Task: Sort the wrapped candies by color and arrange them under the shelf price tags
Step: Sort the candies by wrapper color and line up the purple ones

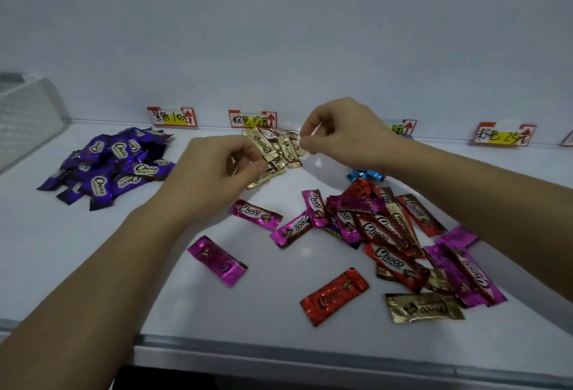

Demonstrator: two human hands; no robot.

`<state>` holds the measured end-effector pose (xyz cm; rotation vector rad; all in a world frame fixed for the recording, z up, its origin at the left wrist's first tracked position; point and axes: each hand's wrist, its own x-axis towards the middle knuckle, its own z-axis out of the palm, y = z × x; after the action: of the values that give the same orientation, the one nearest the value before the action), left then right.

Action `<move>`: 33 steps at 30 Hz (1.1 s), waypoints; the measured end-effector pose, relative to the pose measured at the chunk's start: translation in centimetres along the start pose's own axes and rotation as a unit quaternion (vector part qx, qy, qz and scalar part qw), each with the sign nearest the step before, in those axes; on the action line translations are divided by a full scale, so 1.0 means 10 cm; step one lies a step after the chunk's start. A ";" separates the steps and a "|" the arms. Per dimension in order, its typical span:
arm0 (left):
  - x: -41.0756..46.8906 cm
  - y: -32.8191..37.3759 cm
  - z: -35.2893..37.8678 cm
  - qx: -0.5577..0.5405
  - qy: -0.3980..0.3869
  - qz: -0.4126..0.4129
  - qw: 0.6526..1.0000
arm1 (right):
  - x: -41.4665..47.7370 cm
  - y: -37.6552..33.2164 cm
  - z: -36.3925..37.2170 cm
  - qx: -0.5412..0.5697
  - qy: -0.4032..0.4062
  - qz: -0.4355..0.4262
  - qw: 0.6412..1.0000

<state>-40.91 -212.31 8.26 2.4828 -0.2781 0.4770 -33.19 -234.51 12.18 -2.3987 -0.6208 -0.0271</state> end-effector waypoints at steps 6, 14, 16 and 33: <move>-0.05 0.25 0.18 -0.007 -0.091 0.057 0.994 | -0.70 0.34 -0.29 -0.060 -0.004 -0.065 0.996; 0.22 0.65 0.19 0.062 -0.190 0.116 0.973 | -1.03 0.62 -0.37 0.009 0.037 -0.096 0.995; 0.31 0.73 0.21 0.078 -0.227 0.155 0.958 | -1.04 0.57 -0.37 -0.005 0.014 -0.145 0.989; 0.19 0.57 0.33 0.026 -0.224 0.195 0.954 | -1.14 0.62 -0.29 -0.095 -0.058 -0.138 0.984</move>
<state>-39.97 -219.05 9.43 2.5677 -0.9601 0.0611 -40.17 -245.30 8.87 -2.4894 -1.0434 -0.0676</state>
